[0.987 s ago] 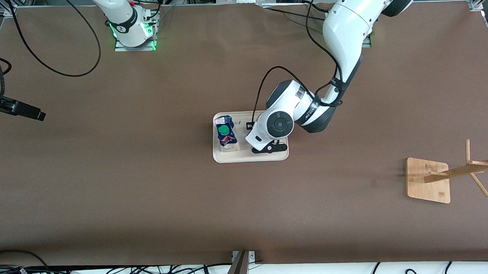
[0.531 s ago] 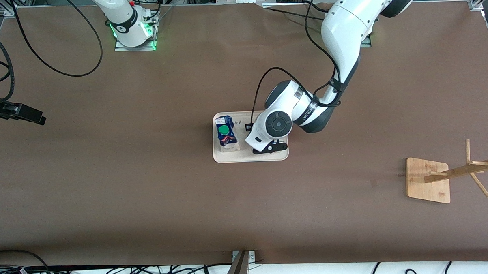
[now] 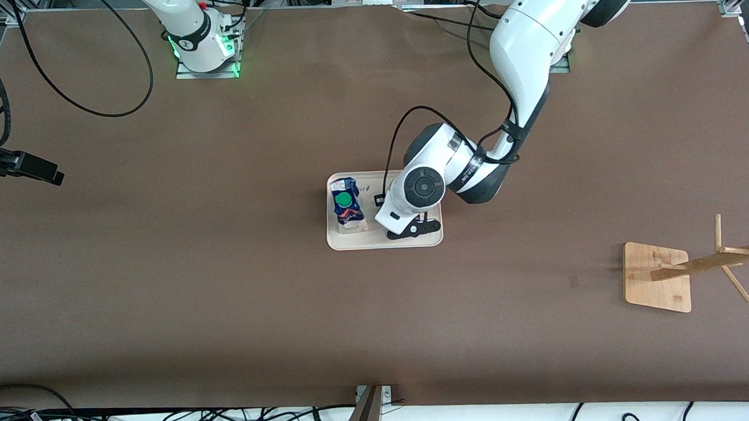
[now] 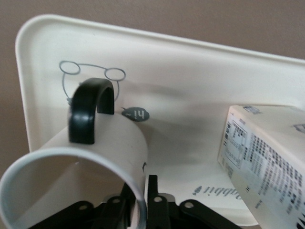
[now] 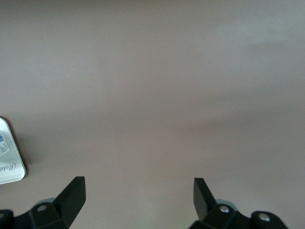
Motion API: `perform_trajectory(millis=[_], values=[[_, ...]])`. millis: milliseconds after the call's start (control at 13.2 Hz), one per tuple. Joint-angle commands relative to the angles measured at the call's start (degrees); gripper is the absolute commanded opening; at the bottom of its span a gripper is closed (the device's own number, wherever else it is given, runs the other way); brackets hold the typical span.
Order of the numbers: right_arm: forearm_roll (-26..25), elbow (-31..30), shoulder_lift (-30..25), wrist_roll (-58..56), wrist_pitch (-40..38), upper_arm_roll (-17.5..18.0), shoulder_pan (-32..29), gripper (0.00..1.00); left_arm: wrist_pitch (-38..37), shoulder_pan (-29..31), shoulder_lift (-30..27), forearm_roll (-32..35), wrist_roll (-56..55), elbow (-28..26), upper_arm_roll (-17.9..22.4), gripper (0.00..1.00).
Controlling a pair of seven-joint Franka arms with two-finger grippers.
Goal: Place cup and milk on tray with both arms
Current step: 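Lower the white mug onto the tray beside the carton with the left gripper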
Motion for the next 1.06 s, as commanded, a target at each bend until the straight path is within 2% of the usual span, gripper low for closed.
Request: perform_trajectory(millis=[0, 379, 683, 987], values=[[-0.5, -0.5, -0.9, 0.0, -0.7, 1.0, -1.2, 1.00, -0.6, 0.6, 0.2, 1.5, -0.6, 1.1, 0.3, 1.00], [0.0, -0.6, -1.1, 0.0, 0.4, 1.2, -1.0, 1.00, -2.1, 2.2, -1.6, 1.0, -0.8, 1.4, 0.2, 1.00], [0.8, -1.2, -1.3, -2.7, 2.4, 0.8, -1.1, 1.00, -14.5, 6.8, -9.2, 1.2, -0.3, 2.0, -0.3, 1.00], [1.2, -2.6, -2.2, -6.1, 3.7, 0.0, -1.3, 1.00, -19.5, 10.5, -17.9, 1.3, 0.6, 2.1, -0.4, 1.00]])
